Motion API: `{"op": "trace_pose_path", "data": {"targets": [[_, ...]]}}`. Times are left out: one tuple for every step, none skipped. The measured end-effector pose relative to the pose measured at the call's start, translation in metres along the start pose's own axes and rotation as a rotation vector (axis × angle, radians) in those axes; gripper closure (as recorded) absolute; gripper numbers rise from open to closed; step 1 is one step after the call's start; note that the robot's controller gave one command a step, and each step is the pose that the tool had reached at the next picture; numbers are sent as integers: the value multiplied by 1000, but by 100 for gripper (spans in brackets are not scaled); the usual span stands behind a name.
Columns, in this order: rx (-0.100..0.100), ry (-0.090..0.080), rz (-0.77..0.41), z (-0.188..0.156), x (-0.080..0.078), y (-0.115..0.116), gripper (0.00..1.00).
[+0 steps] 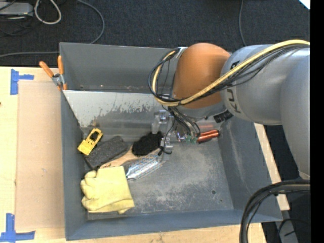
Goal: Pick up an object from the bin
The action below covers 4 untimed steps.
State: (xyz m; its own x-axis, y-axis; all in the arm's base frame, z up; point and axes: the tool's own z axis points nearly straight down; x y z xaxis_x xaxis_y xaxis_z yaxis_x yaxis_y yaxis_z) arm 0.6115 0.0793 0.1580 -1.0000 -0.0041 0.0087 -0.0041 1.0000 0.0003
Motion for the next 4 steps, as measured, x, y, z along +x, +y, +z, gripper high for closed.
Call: {"op": "trace_pose_path", "data": {"targets": [[0,-7,3,-5,-1,-1,0],[-1,-3,-532,89,33,30,0],[1,-8,-490,39,39,39,0],[-2,1,-520,85,35,31,0]]}}
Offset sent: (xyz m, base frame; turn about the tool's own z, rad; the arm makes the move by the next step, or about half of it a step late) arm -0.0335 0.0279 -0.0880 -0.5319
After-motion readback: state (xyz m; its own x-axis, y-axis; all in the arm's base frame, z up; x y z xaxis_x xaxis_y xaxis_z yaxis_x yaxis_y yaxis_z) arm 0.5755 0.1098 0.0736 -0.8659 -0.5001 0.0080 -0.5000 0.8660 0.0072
